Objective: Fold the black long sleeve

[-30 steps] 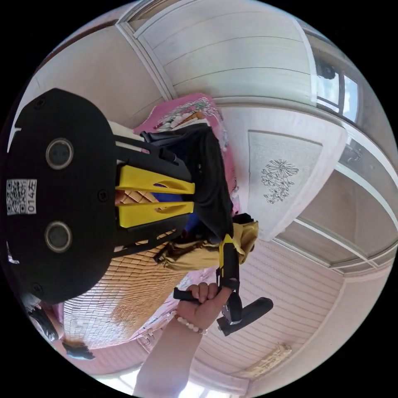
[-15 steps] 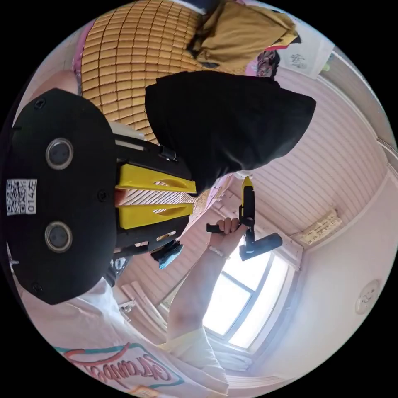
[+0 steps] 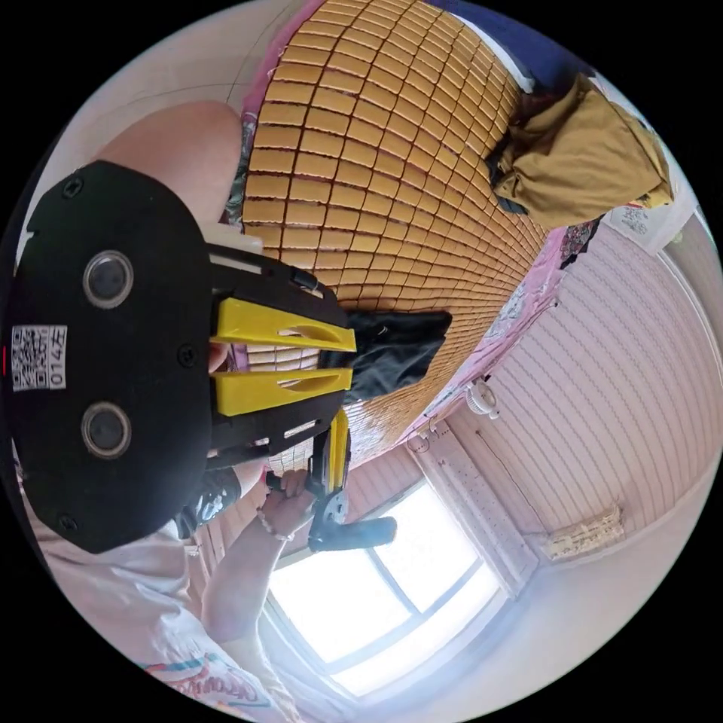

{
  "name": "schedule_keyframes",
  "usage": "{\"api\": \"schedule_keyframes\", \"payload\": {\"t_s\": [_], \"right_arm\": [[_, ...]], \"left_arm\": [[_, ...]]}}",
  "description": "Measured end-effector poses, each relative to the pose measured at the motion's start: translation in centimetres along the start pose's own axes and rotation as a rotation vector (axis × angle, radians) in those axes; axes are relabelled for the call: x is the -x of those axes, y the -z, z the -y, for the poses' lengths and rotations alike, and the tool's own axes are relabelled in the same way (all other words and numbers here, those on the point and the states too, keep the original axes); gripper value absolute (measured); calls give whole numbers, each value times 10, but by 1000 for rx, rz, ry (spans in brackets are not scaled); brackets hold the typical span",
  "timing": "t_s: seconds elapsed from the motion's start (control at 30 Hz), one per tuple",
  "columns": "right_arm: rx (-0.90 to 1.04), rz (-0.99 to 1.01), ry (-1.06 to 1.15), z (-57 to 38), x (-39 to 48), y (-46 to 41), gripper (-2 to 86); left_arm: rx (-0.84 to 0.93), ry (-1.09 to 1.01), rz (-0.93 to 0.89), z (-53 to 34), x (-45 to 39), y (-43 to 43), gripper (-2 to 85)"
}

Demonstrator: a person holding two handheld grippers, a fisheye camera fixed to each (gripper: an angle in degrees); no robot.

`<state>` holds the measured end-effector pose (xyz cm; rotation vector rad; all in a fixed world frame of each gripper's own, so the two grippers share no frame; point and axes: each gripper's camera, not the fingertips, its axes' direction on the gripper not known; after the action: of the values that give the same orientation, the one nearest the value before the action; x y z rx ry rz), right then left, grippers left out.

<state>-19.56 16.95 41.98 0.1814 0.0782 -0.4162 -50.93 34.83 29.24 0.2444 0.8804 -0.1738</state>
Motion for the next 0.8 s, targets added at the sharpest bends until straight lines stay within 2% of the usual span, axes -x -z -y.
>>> {"api": "schedule_keyframes", "payload": {"t_s": [0.17,0.3,0.4,0.5,0.67,0.8], "right_arm": [[100,-40,80,52,14,-43,109],[253,-149,33,60,-4,-85,69],[164,-101,-41,49,-24,-64,31],[-15,-2,-144,20,-53,-17,19],[-234,167,-434,-70,-147,44,14],[-225,60,-621,-134,-199,48,13]], "left_arm": [[78,-35,76,18,-15,-48,74],[155,-86,103,29,-32,-81,76],[202,-179,123,34,-49,-99,93],[222,-283,180,38,-68,-116,106],[256,-401,236,43,-98,-146,105],[314,-376,327,43,-108,-162,104]]}}
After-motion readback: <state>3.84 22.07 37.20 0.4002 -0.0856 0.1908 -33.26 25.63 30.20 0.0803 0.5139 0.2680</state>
